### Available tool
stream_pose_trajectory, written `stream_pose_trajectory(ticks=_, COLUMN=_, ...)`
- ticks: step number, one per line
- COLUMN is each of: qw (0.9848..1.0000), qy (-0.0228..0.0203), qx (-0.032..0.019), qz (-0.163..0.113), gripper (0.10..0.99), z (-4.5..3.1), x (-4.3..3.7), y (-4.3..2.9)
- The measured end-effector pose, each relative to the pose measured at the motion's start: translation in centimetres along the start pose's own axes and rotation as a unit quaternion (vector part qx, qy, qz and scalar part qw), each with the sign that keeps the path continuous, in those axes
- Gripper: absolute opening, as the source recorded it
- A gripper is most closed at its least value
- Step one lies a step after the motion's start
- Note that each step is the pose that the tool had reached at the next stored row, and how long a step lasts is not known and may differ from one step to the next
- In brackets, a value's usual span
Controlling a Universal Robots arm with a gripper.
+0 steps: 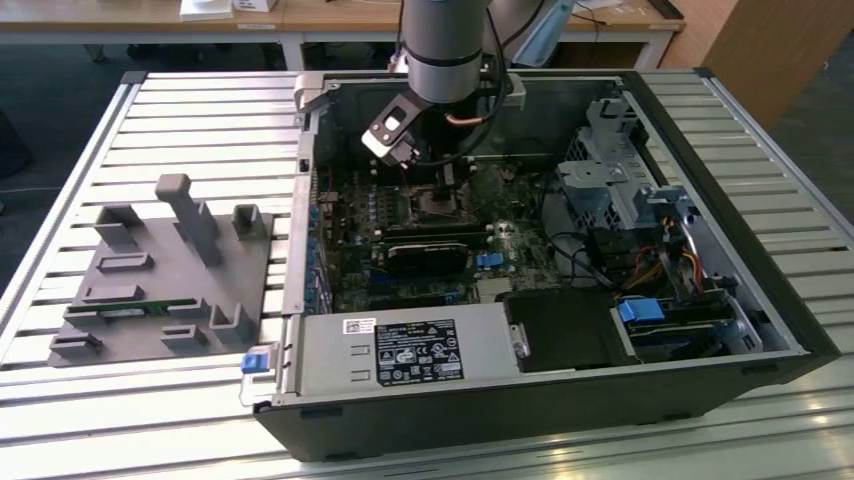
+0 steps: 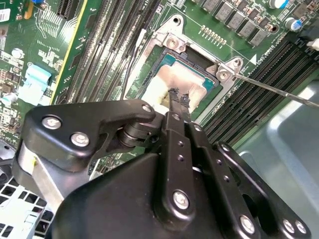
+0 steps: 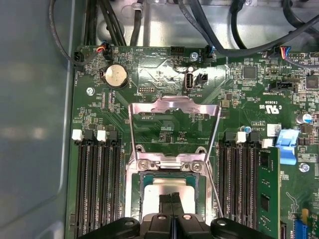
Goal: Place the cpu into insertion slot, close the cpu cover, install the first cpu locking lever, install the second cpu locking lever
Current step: 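Place the cpu into insertion slot, then close the cpu cover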
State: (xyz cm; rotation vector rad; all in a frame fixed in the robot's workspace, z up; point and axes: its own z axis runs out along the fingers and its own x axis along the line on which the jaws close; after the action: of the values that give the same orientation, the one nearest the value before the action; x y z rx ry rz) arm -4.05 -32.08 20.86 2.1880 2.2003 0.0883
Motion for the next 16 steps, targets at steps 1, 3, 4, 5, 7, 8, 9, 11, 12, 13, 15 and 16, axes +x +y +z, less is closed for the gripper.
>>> stream_pose_trajectory(ticks=1, qw=1.0000, qy=0.0001, qx=0.0001, qz=0.000, gripper=0.106, z=-0.02, x=0.00, y=0.00)
stream_pose_trajectory(ticks=3, qw=1.0000, qy=0.0009, qx=0.0001, qz=0.000, gripper=0.106, z=-0.06, x=0.00, y=0.00)
stream_pose_trajectory(ticks=4, qw=1.0000, qy=0.0010, qx=0.0001, qz=0.000, gripper=0.106, z=-0.07, x=0.00, y=0.01)
stream_pose_trajectory(ticks=5, qw=1.0000, qy=0.0011, qx=0.0001, qz=0.000, gripper=0.106, z=-0.09, x=0.01, y=0.01)
stream_pose_trajectory(ticks=7, qw=1.0000, qy=0.0010, qx=0.0002, qz=0.000, gripper=0.106, z=-0.13, x=0.00, y=0.01)
stream_pose_trajectory(ticks=8, qw=1.0000, qy=0.0009, qx=0.0002, qz=0.000, gripper=0.106, z=-0.16, x=0.00, y=0.01)
stream_pose_trajectory(ticks=9, qw=1.0000, qy=0.0009, qx=0.0002, qz=0.000, gripper=0.106, z=-0.19, x=0.00, y=0.01)
stream_pose_trajectory(ticks=11, qw=1.0000, qy=0.0009, qx=0.0002, qz=0.000, gripper=0.106, z=-0.28, x=0.00, y=0.02)
stream_pose_trajectory(ticks=12, qw=1.0000, qy=0.0010, qx=0.0002, qz=0.000, gripper=0.106, z=-0.33, x=0.00, y=0.02)
stream_pose_trajectory(ticks=13, qw=1.0000, qy=0.0010, qx=0.0003, qz=0.000, gripper=0.106, z=-0.40, x=0.01, y=0.03)
stream_pose_trajectory(ticks=15, qw=1.0000, qy=0.0010, qx=0.0004, qz=0.000, gripper=0.106, z=-0.55, x=0.01, y=0.04)
stream_pose_trajectory(ticks=16, qw=1.0000, qy=0.0010, qx=0.0004, qz=0.000, gripper=0.106, z=-0.61, x=0.01, y=0.04)
